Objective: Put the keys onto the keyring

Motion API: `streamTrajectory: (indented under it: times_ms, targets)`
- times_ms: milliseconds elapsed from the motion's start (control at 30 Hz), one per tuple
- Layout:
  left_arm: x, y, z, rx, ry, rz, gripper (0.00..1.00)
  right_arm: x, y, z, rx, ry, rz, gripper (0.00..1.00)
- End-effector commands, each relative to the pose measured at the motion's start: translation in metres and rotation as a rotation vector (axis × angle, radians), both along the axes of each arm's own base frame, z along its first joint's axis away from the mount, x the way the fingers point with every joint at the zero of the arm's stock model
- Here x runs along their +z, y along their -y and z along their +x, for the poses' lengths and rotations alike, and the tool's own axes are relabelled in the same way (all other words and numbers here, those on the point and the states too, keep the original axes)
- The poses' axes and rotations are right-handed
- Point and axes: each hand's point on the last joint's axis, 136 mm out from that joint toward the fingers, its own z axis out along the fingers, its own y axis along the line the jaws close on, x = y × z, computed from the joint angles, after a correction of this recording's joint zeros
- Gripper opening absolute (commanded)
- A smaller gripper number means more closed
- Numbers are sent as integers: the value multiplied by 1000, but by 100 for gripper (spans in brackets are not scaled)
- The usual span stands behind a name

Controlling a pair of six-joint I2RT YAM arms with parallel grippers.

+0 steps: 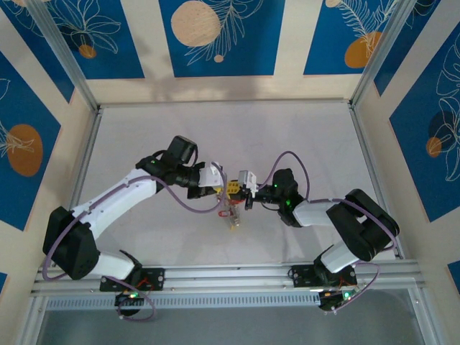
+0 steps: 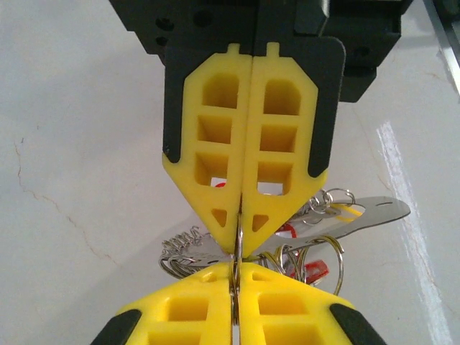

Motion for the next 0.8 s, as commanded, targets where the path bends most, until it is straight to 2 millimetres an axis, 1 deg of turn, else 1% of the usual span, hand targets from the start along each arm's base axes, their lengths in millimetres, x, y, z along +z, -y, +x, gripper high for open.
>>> streamTrajectory:
  times_ms: [0,100,133,167,200,267,300,400,533,667,700,767]
  targets:
    - [10,13,-8,-54,-32,-90,8,12,-4,-1,1,65,29,0]
    - [10,13,-7,-44,-44,-85,6,9,-4,0,-17,64,11,0]
    - [10,12,-9,-53,-51,-82,0,8,-4,1,-21,64,7,0]
    - [11,13,-10,-63,-58,-77,0,7,-4,2,-28,60,-1,0]
    - [11,12,-11,-68,-63,-69,0,6,-3,3,-33,57,-9,2]
    - [8,9,-9,-64,-48,-24,0,4,-1,6,-56,53,-33,15]
    - [5,8,-8,-55,-29,9,0,4,0,7,-66,52,-45,19]
    - [-1,2,-4,-48,29,124,0,1,2,6,-65,63,-101,22]
    - [-4,-3,-3,-56,75,253,0,2,3,5,-59,69,-136,23]
    - [0,0,-3,-62,103,291,0,-1,2,5,-56,41,-144,21]
    - [2,2,-4,-66,105,285,0,-1,1,5,-54,36,-141,17]
    - [5,5,-4,-66,105,272,0,-1,0,4,-45,24,-133,7]
